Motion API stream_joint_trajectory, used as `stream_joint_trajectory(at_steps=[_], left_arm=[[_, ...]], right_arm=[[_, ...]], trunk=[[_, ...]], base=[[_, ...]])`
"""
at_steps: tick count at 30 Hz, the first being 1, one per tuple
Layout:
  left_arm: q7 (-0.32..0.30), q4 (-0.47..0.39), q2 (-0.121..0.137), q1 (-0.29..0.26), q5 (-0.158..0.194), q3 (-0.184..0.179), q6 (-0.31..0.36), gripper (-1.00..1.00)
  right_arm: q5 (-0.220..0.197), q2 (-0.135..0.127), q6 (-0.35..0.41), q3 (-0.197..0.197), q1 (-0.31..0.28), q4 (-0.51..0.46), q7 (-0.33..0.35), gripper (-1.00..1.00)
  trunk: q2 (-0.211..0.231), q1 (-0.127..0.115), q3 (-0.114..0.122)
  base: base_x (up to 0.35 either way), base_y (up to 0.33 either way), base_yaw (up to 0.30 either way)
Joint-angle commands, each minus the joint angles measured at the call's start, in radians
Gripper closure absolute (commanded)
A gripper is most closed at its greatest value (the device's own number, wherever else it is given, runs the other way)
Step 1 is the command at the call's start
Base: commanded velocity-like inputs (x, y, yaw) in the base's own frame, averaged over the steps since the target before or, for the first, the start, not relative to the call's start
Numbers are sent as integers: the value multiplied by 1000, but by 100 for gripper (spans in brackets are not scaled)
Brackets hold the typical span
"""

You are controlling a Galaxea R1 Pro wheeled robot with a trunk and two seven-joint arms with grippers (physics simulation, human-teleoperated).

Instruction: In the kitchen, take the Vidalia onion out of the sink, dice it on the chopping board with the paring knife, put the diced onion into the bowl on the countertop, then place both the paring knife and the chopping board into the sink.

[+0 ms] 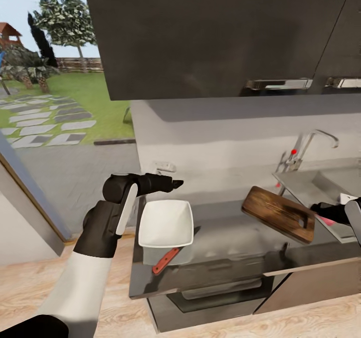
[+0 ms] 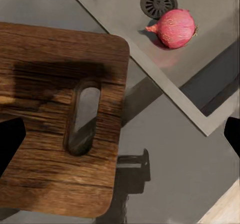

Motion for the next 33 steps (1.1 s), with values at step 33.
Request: stream_joint_trajectory(at_steps=[33], left_arm=[[-1, -1, -2, -1, 2, 0, 5, -100]], right_arm=[[-10, 2, -1, 1, -2, 85, -23, -100]], trunk=[[-2, 1, -2]], base=[[2, -1, -24]])
